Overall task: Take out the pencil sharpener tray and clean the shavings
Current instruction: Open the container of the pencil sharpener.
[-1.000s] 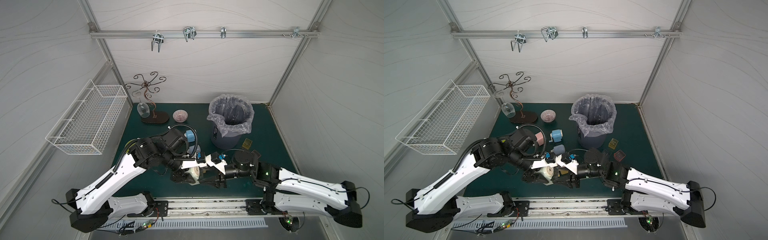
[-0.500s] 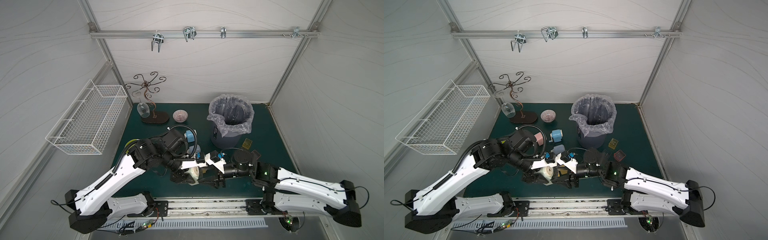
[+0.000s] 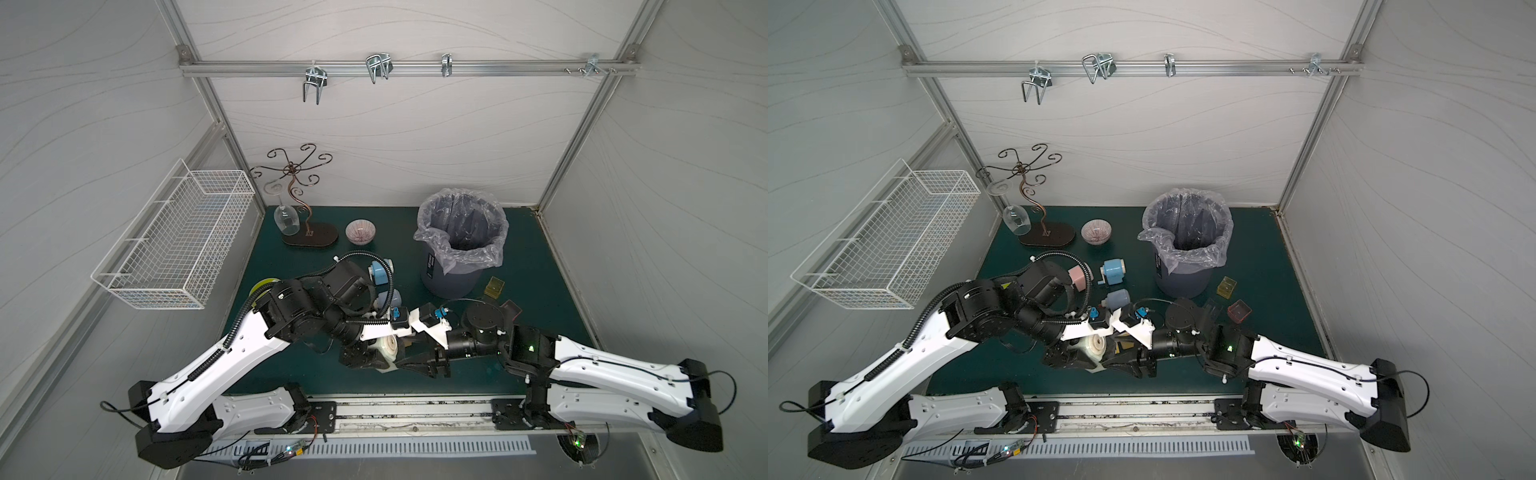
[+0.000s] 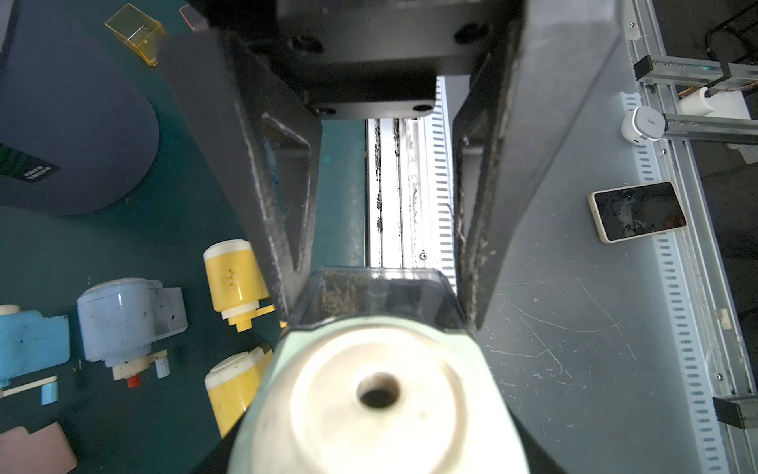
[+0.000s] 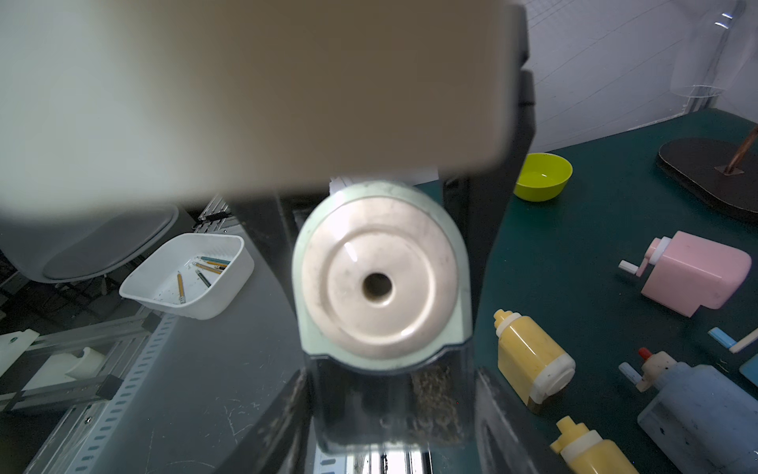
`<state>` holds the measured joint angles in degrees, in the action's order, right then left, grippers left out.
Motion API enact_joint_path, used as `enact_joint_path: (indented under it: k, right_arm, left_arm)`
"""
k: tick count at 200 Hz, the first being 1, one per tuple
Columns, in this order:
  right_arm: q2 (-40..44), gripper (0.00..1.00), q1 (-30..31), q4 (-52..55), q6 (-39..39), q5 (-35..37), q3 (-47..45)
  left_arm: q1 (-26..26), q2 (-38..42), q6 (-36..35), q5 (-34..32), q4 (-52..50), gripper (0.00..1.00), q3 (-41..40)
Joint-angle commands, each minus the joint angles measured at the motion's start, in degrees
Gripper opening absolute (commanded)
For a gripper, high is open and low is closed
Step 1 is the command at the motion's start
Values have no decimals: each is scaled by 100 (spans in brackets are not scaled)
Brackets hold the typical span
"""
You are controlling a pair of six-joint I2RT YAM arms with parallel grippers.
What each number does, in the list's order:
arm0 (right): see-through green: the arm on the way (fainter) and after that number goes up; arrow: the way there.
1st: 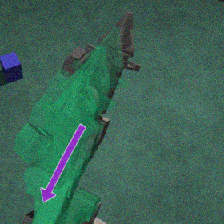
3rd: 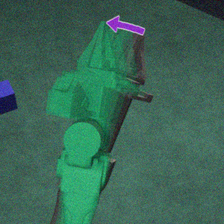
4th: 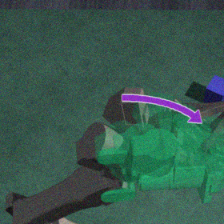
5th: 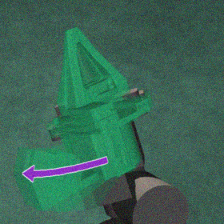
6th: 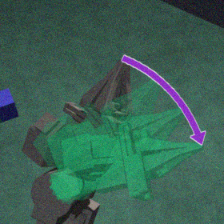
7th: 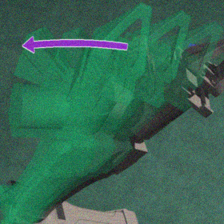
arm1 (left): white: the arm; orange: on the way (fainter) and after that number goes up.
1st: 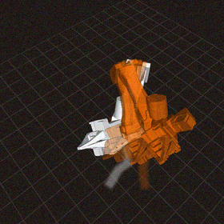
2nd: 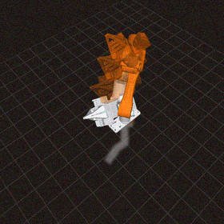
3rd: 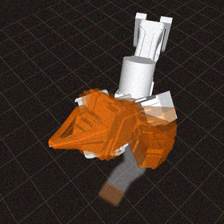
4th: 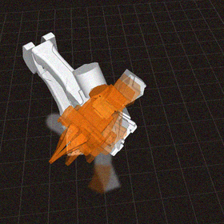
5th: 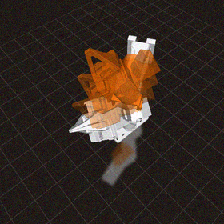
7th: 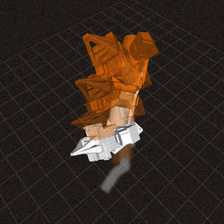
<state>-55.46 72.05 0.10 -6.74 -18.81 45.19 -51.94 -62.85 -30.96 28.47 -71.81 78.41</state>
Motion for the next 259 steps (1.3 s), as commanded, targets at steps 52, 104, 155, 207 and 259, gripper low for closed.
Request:
enact_joint_path:
  k: [52,104,155,207,259]
  right_arm:
    - [-203,0,90,290,-373,278,61]
    - [15,0,89,289,-376,423,-23]
    - [488,0,68,273,-267,1033,-229]
    - [747,0,2,442,-156,1040,-326]
    - [906,0,-225,627,-150,732,-358]
  left_arm:
    - [-27,63,116,91,528,0,3]
    - [-41,27,152,-15,389,0,-106]
    - [-88,-51,233,-251,193,0,-330]
    - [-108,-60,265,-300,194,0,-428]
    - [-145,-153,292,-346,108,0,-507]
